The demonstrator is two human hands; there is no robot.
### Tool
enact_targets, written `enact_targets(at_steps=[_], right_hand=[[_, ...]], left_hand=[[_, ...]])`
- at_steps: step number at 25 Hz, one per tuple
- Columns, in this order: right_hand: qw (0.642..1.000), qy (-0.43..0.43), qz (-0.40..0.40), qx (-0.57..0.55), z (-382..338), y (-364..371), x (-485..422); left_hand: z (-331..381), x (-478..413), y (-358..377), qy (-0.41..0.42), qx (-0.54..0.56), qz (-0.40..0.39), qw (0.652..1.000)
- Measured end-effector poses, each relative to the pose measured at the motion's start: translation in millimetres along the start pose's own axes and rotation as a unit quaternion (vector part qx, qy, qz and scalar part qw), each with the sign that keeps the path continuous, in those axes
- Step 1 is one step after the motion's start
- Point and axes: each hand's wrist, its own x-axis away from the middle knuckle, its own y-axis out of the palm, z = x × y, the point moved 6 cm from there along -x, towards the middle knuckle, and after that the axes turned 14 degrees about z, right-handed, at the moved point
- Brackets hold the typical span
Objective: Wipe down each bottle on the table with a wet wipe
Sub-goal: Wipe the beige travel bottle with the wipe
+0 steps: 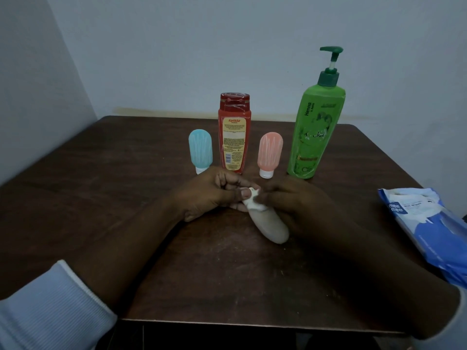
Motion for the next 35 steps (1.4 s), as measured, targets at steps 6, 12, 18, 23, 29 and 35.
enact_targets(at_steps=[6, 12, 18, 23, 29, 35], right_hand=[[0.997, -0.073, -0.019, -0.023, -24, -6, 12], [0.999, -0.038, 0.007, 0.003, -20, -12, 9], [0.998, 0.015, 0.054, 0.022, 0, -13, 0], [0.997, -0.08, 0.001, -0.014, -27, -6, 8], [0.999, -0.004, 0.025, -0.04, -15, -17, 13], [0.998, 0.054, 0.03, -0.012, 5, -24, 6]], left_hand=[[0, 0, 2, 0.013, -0.009, 0.004, 1.0], [0, 2, 4, 0.007, 0.004, 0.003, 1.0], [2, 1, 7, 0.01, -0.001, 0.002, 1.0], [3, 1, 6, 0.017, -0.007, 0.013, 1.0], [2, 2, 11, 0.02, 0.01, -0.007, 1.0], [0, -1, 9, 0.016, 0.017, -0.003, 1.0]])
